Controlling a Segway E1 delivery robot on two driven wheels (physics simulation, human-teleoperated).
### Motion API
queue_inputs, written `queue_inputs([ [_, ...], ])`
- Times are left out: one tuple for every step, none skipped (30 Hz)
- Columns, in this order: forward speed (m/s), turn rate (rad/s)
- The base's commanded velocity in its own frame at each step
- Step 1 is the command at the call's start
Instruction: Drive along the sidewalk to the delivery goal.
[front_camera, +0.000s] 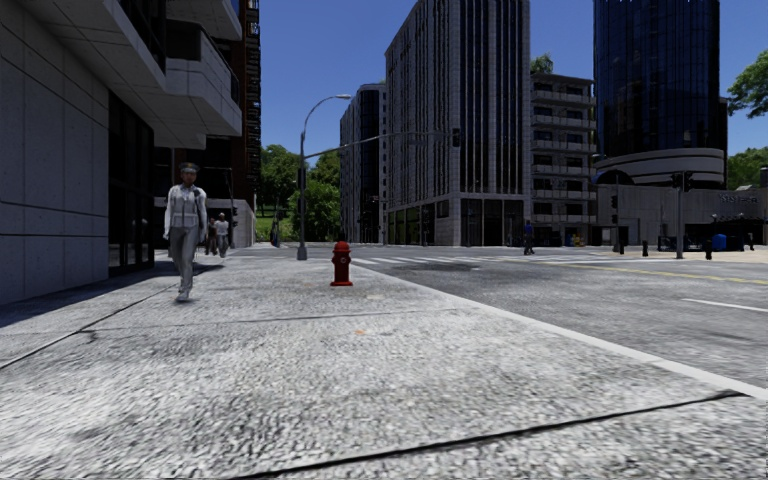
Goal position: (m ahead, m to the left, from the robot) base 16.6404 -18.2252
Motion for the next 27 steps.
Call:
queue_inputs([
  [2.0,0.0],
  [2.0,0.0],
  [2.0,0.13],
  [2.0,0.25],
  [2.0,0.25],
  [2.0,0.39],
  [2.0,0.51],
  [2.0,0.59],
  [2.0,0.65],
  [2.0,0.65],
  [2.0,0.66],
  [2.0,0.66],
  [2.0,0.66],
  [2.0,0.66],
  [2.0,0.66],
  [2.0,0.65],
  [2.0,0.18],
  [2.0,0.01],
  [2.0,0.0],
  [2.0,0.0],
  [2.0,0.0],
  [2.0,0.0],
  [2.0,0.0],
  [2.0,0.0],
  [2.0,0.0],
  [2.0,0.0],
  [2.0,0.0],
])
